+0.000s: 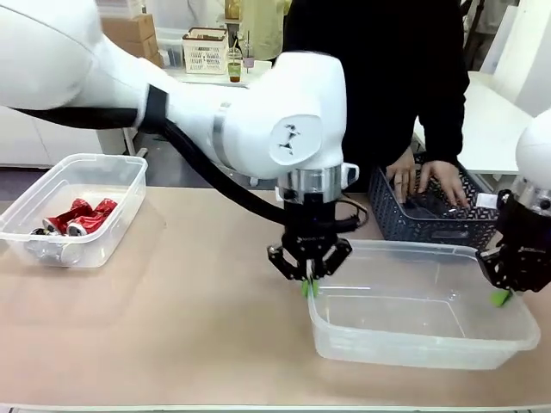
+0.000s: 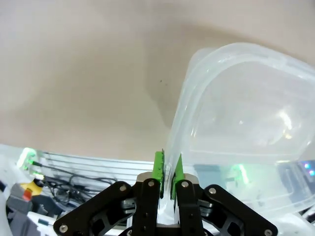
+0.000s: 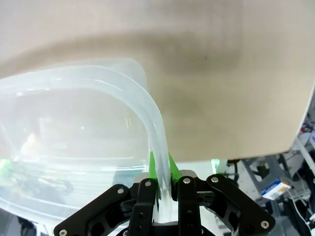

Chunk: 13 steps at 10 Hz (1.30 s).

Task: Sort the waste into each basket.
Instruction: Pick up the Organizing box on the right side of the table and lift it.

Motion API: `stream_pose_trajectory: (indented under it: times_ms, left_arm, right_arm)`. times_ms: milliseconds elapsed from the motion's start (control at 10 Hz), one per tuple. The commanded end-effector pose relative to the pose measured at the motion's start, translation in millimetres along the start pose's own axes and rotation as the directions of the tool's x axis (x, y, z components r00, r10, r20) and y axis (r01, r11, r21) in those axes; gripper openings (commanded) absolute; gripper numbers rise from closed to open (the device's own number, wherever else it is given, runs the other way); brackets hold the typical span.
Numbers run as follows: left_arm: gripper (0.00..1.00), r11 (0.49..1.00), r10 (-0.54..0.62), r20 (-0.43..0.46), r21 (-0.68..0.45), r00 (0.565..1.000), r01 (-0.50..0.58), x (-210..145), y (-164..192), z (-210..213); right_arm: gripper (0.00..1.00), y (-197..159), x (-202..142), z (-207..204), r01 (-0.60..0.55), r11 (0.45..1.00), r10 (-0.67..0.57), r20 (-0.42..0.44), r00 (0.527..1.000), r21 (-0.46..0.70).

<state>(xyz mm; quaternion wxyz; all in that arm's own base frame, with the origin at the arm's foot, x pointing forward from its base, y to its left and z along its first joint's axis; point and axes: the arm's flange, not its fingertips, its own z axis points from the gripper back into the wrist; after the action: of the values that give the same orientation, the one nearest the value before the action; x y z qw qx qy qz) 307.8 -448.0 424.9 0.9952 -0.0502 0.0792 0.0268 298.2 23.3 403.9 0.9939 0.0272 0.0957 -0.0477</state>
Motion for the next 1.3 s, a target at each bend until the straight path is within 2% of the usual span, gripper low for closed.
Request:
stream_pose_trajectory:
  times_ms: [0,100,200,300,400,500,600,800,1000,1100,1200]
  left_arm:
    - [0.0,0.992,0.129,0.154,-0.029,0.98,-0.126,-24,51,42]
    - [0.0,0.98,0.201,0.214,-0.031,0.956,-0.199,-29,73,60]
    - [0.0,0.966,0.255,0.269,-0.032,0.929,-0.256,-25,93,70]
    - [0.0,0.952,0.302,0.29,-0.044,0.908,-0.302,-12,115,75]
    - [0.0,0.954,0.3,0.288,-0.061,0.91,-0.295,-4,133,77]
    - [0.0,0.938,0.345,0.292,-0.091,0.892,-0.333,-2,152,77]
    - [0.0,0.933,0.36,0.31,-0.131,0.88,-0.336,-5,167,79]
    - [0.0,0.898,0.439,0.328,-0.201,0.837,-0.392,-12,193,88]
    - [0.0,0.884,0.466,0.334,-0.216,0.819,-0.415,-13,210,91]
    - [0.0,0.887,0.46,0.34,-0.219,0.82,-0.407,-10,211,90]
    - [0.0,0.916,0.399,0.318,-0.177,0.86,-0.36,-15,193,93]
  right_arm:
    - [0.0,17,-70,-9,0.014,1.0,-0.014,0.009,1.0,-0.017]
    - [0.0,42,-68,23,0.007,1.0,-0.007,0.011,1.0,0.015]
    - [0.0,65,-65,52,-0.059,0.997,0.056,0.052,0.997,0.054]
    - [0.0,86,-54,73,-0.071,0.994,0.066,0.062,0.996,0.078]
    - [0.0,105,-41,88,-0.027,0.992,0.023,0.031,0.999,0.121]
    - [0.0,125,-23,99,0.027,0.984,-0.032,0.028,0.999,0.178]
    - [0.0,141,-10,108,0.024,0.98,-0.028,0.02,0.999,0.2]
    - [0.0,173,22,98,-0.035,0.985,0.033,0.01,0.999,0.168]
    - [0.0,182,33,90,-0.042,0.983,0.042,0.008,0.999,0.18]
    - [0.0,180,29,89,-0.042,0.981,0.04,0.013,0.999,0.188]
    - [0.0,183,36,84,-0.069,0.983,0.066,0.02,0.998,0.168]
